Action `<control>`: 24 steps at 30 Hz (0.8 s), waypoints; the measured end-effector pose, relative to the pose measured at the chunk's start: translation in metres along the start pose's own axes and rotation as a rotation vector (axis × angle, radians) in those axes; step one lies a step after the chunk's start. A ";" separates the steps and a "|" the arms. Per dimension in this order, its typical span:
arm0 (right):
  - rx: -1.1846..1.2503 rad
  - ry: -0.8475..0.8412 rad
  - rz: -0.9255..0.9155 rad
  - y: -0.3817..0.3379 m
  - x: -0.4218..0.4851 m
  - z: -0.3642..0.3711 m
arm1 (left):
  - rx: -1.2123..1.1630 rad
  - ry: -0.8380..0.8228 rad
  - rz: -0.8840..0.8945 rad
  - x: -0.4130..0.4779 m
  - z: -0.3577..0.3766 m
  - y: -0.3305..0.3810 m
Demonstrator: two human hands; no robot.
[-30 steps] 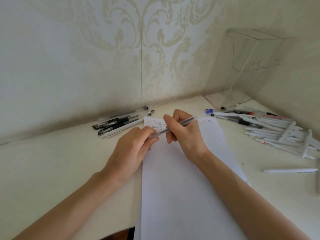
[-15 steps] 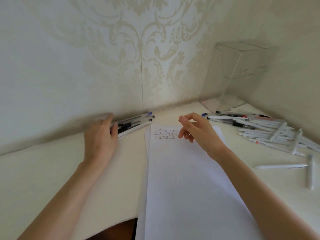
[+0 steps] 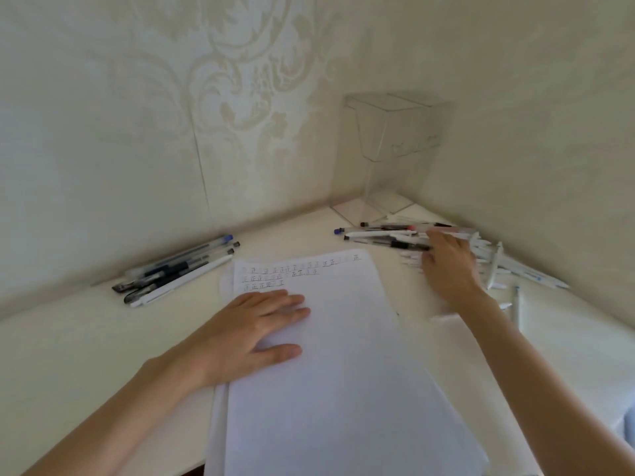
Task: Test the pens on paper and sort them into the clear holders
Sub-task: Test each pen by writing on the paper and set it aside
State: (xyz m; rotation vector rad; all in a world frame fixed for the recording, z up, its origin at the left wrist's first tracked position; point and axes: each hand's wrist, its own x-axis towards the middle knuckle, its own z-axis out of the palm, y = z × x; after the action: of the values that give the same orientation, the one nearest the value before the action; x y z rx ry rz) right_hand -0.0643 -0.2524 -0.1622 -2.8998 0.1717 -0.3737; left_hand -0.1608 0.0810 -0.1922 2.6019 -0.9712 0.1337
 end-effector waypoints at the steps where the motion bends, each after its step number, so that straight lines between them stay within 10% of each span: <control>1: 0.009 -0.019 -0.011 0.002 0.002 0.003 | -0.001 -0.001 -0.013 0.001 -0.001 0.000; 24: 0.203 0.318 -0.570 -0.118 -0.045 0.021 | -0.005 0.081 0.015 -0.004 -0.001 0.010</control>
State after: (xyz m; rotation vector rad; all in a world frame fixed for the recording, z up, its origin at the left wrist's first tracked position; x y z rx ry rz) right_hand -0.0916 -0.1270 -0.1662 -2.6189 -0.6209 -0.8841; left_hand -0.1702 0.0762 -0.1891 2.5638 -0.9619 0.2382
